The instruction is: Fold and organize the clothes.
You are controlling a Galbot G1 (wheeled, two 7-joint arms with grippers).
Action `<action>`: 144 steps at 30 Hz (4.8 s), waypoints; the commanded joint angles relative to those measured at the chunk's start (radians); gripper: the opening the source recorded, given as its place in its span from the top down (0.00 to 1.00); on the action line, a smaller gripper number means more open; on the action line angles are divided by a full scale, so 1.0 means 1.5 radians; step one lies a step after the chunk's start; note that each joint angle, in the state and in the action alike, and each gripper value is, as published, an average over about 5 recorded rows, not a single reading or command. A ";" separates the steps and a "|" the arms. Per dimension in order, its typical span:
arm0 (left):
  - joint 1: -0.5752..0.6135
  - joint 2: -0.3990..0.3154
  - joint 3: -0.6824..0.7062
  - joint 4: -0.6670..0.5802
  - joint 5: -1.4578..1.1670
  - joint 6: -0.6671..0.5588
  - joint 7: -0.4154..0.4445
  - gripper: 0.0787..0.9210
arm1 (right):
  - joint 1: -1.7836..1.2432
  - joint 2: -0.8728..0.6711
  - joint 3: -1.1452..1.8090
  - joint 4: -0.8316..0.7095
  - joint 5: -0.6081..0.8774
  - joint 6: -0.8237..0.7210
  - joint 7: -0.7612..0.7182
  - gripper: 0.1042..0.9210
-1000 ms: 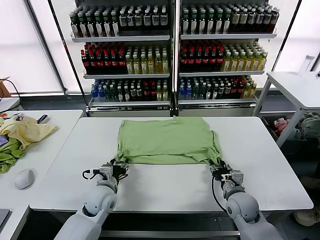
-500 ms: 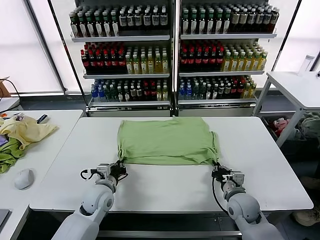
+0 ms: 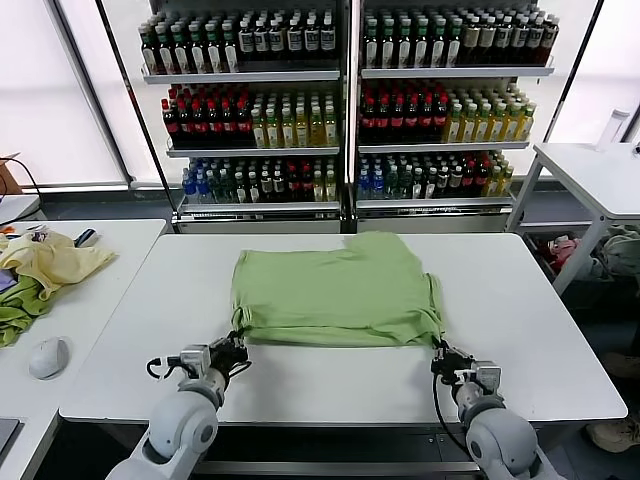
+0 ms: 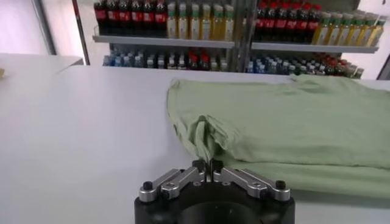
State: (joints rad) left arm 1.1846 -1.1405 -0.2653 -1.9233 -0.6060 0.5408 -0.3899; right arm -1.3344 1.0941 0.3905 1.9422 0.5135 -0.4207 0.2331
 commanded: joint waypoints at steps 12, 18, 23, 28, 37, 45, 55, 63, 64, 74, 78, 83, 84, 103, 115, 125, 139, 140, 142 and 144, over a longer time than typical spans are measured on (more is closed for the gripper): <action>0.316 0.034 -0.084 -0.233 0.116 0.024 0.036 0.96 | -0.307 0.021 0.093 0.236 -0.164 0.013 -0.004 0.95; 0.317 0.049 -0.113 -0.250 0.129 0.027 0.036 0.81 | -0.317 0.027 0.106 0.258 -0.194 0.036 -0.006 0.77; 0.313 0.066 -0.133 -0.251 0.133 0.027 0.035 0.65 | -0.290 0.024 0.124 0.262 -0.194 0.049 -0.002 0.60; 0.281 0.084 -0.143 -0.246 0.129 0.027 0.031 0.47 | -0.211 0.008 0.122 0.250 -0.160 0.040 0.002 0.43; 0.107 0.110 -0.082 -0.134 0.085 0.002 0.024 0.16 | 0.055 0.006 0.001 0.105 -0.100 -0.018 0.015 0.15; -0.050 0.116 -0.007 -0.013 0.044 0.001 0.023 0.12 | 0.218 0.014 -0.083 -0.042 -0.056 -0.044 0.019 0.12; -0.202 0.077 0.085 0.164 0.042 0.008 0.018 0.12 | 0.384 0.040 -0.135 -0.236 -0.016 -0.044 0.012 0.12; -0.269 0.049 0.113 0.257 0.041 0.012 0.018 0.12 | 0.444 0.068 -0.163 -0.356 -0.010 -0.037 0.004 0.12; -0.276 0.046 0.115 0.268 0.038 0.012 0.018 0.12 | 0.453 0.072 -0.166 -0.368 -0.010 -0.037 0.003 0.12; -0.370 0.008 0.138 0.363 0.024 -0.001 0.022 0.12 | 0.552 0.125 -0.178 -0.507 -0.009 -0.036 -0.004 0.12; -0.393 -0.007 0.149 0.402 0.022 -0.002 0.024 0.12 | 0.578 0.147 -0.177 -0.552 -0.010 -0.035 -0.006 0.12; -0.410 -0.024 0.156 0.440 0.022 -0.007 0.026 0.12 | 0.605 0.171 -0.171 -0.609 -0.021 -0.031 -0.008 0.12; -0.413 -0.026 0.157 0.443 0.022 -0.007 0.026 0.12 | 0.610 0.177 -0.168 -0.620 -0.023 -0.031 -0.009 0.12; -0.404 -0.027 0.153 0.458 -0.049 0.025 0.036 0.40 | 0.624 0.238 -0.162 -0.692 -0.034 -0.041 -0.019 0.13; -0.357 -0.004 0.134 0.398 -0.082 0.004 0.041 0.81 | 0.584 0.204 -0.178 -0.624 -0.014 -0.026 -0.028 0.50; -0.310 0.035 0.107 0.295 -0.105 -0.069 0.042 0.99 | 0.524 0.146 -0.181 -0.477 -0.010 0.009 -0.033 0.86; -0.216 0.097 0.059 0.094 -0.130 -0.078 0.045 0.99 | 0.361 0.050 -0.137 -0.178 0.021 -0.007 -0.025 0.98; -0.208 0.100 0.056 0.087 -0.132 -0.077 0.045 0.99 | 0.346 0.044 -0.131 -0.159 0.020 -0.008 -0.024 0.98; -0.190 0.108 0.050 0.071 -0.135 -0.075 0.045 0.99 | 0.318 0.035 -0.120 -0.127 0.017 -0.010 -0.023 0.98; -0.169 0.114 0.047 0.055 -0.135 -0.073 0.047 0.99 | 0.288 0.027 -0.110 -0.099 0.010 -0.012 -0.022 0.98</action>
State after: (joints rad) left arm 0.8203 -1.0159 -0.1677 -1.6761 -0.7968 0.4465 -0.3223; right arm -0.7173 1.2124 0.1765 1.5118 0.5310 -0.4366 0.1975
